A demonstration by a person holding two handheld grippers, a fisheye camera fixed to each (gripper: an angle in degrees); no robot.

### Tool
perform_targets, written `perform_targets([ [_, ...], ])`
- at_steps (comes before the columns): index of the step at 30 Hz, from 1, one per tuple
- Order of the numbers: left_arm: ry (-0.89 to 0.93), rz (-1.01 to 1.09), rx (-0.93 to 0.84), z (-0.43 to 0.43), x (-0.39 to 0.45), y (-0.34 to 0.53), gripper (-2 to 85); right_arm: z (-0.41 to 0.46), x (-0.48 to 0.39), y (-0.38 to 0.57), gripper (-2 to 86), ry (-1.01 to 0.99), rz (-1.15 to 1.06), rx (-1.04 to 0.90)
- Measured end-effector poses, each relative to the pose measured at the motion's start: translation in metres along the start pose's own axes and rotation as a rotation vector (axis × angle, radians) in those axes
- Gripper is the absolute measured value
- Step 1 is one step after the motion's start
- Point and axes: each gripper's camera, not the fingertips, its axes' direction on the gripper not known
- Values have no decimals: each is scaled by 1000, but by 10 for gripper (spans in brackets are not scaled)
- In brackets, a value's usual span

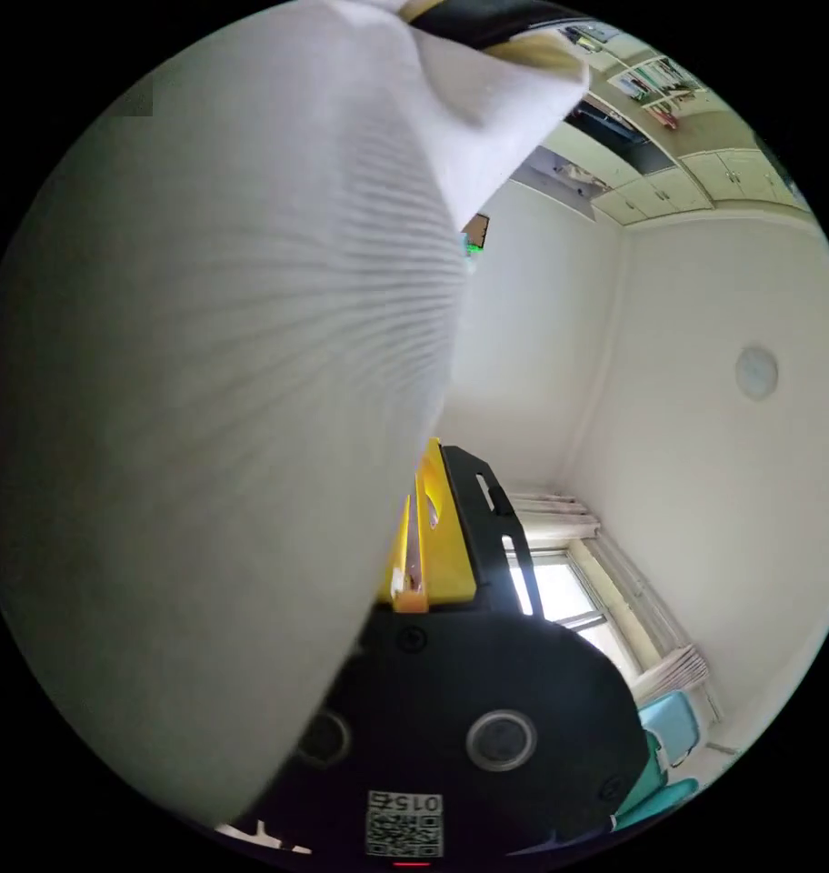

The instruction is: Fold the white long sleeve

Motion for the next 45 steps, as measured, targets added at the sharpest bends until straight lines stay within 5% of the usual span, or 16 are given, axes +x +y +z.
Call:
perform_targets([
  [12,18,-6,-37,60,138,37,13,6,-51,13,-9,237,171,30],
  [25,30,-17,-41,134,276,119,8,36,-87,38,-10,235,258,-21],
  [45,490,-242,9,306,323,316,-5,80,-117,68,-10,242,257,-21],
])
